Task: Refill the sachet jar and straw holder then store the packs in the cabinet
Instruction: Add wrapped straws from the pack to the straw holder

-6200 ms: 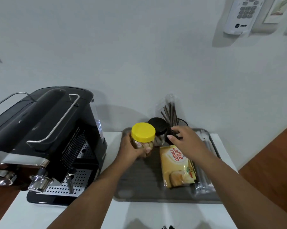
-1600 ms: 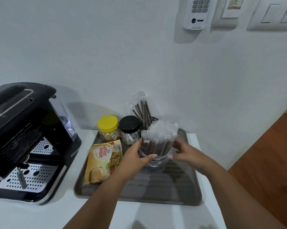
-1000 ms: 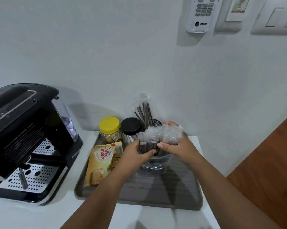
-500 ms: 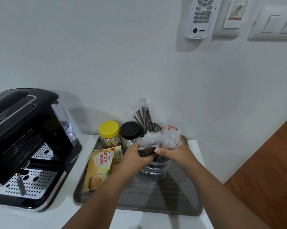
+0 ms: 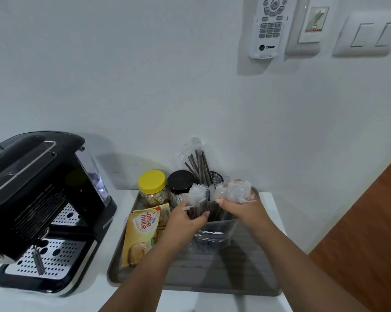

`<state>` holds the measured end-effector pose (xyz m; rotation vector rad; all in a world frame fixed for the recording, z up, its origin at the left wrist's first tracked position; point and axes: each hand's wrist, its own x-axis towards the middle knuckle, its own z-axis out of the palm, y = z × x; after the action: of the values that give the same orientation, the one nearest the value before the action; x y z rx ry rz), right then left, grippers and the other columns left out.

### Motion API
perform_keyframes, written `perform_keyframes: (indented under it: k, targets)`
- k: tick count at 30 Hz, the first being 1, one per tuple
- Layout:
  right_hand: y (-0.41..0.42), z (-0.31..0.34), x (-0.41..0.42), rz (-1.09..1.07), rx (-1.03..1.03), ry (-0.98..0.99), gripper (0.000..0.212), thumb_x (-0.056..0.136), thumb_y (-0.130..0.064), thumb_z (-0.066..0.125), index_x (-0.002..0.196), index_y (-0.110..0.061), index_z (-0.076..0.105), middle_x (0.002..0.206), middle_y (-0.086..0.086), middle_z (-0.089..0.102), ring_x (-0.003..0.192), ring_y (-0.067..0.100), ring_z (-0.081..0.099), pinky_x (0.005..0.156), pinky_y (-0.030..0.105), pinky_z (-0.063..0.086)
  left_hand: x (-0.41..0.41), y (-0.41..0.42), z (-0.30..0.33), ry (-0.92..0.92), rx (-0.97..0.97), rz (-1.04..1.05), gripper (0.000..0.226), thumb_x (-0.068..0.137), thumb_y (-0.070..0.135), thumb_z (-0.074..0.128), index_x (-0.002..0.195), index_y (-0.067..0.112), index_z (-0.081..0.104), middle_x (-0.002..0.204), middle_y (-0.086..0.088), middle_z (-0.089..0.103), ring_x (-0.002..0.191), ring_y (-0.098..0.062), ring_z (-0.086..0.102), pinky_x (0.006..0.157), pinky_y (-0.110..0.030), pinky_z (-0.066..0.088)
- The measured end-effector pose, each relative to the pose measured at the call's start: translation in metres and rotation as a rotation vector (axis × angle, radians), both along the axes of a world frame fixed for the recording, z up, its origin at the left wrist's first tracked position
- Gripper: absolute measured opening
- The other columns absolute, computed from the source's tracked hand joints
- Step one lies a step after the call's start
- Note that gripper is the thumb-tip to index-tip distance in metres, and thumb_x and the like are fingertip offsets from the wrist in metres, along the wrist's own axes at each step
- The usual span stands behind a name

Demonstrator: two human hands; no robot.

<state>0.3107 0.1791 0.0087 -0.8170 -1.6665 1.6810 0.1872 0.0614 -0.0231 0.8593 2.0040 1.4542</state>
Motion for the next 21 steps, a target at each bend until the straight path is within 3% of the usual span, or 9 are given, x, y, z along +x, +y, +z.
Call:
perform_keyframes:
  k: [2, 5, 8, 11, 14, 17, 19, 21]
  targets:
    - [-0.001, 0.000, 0.000, 0.006, 0.003, 0.004, 0.033, 0.074, -0.001, 0.077, 0.104, -0.009, 0.065, 0.088, -0.001, 0.071, 0.089, 0.017, 0.068, 0.086, 0.031, 0.052, 0.001, 0.002, 0.000, 0.009, -0.009, 0.009, 0.015, 0.084, 0.010, 0.070, 0.099, 0.007, 0.068, 0.071, 0.007, 0.067, 0.054, 0.008, 0.062, 0.044, -0.008, 0.043]
    - [-0.004, 0.002, -0.001, 0.024, 0.019, -0.001, 0.036, 0.076, -0.004, 0.077, 0.108, -0.015, 0.066, 0.093, -0.002, 0.073, 0.094, 0.016, 0.068, 0.089, 0.031, 0.053, 0.002, 0.003, 0.000, -0.010, -0.013, 0.025, 0.022, 0.084, 0.012, 0.071, 0.105, 0.010, 0.068, 0.086, 0.005, 0.073, 0.073, 0.004, 0.066, 0.056, -0.009, 0.049]
    - [-0.005, 0.004, 0.000, 0.105, 0.053, 0.025, 0.040, 0.078, 0.002, 0.073, 0.103, -0.029, 0.069, 0.094, -0.010, 0.076, 0.096, 0.008, 0.069, 0.086, 0.022, 0.053, 0.001, 0.004, 0.001, -0.038, -0.017, 0.031, 0.032, 0.082, 0.014, 0.073, 0.113, 0.011, 0.065, 0.094, 0.005, 0.072, 0.086, -0.001, 0.066, 0.065, -0.007, 0.050]
    - [-0.006, 0.006, 0.000, 0.158, 0.023, 0.063, 0.048, 0.076, 0.006, 0.073, 0.106, -0.029, 0.066, 0.093, -0.015, 0.075, 0.095, 0.003, 0.069, 0.083, 0.017, 0.053, 0.002, 0.006, 0.003, 0.013, -0.012, 0.055, 0.031, 0.079, 0.013, 0.075, 0.108, 0.018, 0.066, 0.091, 0.009, 0.069, 0.089, -0.006, 0.066, 0.066, -0.004, 0.048]
    - [-0.010, 0.004, -0.005, 0.198, 0.008, 0.078, 0.056, 0.069, 0.012, 0.076, 0.109, -0.024, 0.062, 0.093, -0.016, 0.075, 0.093, -0.001, 0.068, 0.077, 0.013, 0.051, 0.005, 0.008, 0.007, 0.019, 0.024, 0.090, 0.035, 0.069, 0.023, 0.079, 0.097, 0.032, 0.061, 0.093, 0.004, 0.071, 0.093, -0.014, 0.067, 0.080, -0.024, 0.055]
    - [-0.013, -0.002, -0.009, 0.090, 0.038, 0.065, 0.046, 0.067, 0.007, 0.080, 0.099, -0.021, 0.064, 0.085, -0.015, 0.075, 0.085, -0.001, 0.069, 0.072, 0.013, 0.051, 0.008, 0.006, 0.005, -0.001, 0.063, 0.089, 0.047, 0.060, 0.039, 0.074, 0.105, 0.028, 0.063, 0.100, 0.000, 0.073, 0.097, -0.016, 0.069, 0.087, -0.041, 0.057]
    - [-0.013, -0.004, -0.009, 0.017, 0.046, 0.067, 0.039, 0.068, 0.001, 0.081, 0.099, -0.017, 0.065, 0.084, -0.011, 0.074, 0.085, 0.003, 0.070, 0.073, 0.015, 0.052, 0.011, 0.005, 0.003, -0.035, 0.096, 0.115, 0.042, 0.069, 0.028, 0.077, 0.108, 0.021, 0.065, 0.100, 0.000, 0.074, 0.097, -0.013, 0.070, 0.088, -0.036, 0.057]
    - [-0.012, -0.005, -0.007, -0.013, 0.071, 0.058, 0.031, 0.071, 0.002, 0.079, 0.094, -0.014, 0.066, 0.079, -0.012, 0.074, 0.080, 0.002, 0.069, 0.072, 0.014, 0.052, 0.012, 0.003, 0.000, -0.066, 0.123, 0.138, 0.032, 0.077, 0.013, 0.077, 0.108, 0.014, 0.067, 0.096, 0.000, 0.074, 0.092, -0.008, 0.070, 0.080, -0.021, 0.056]
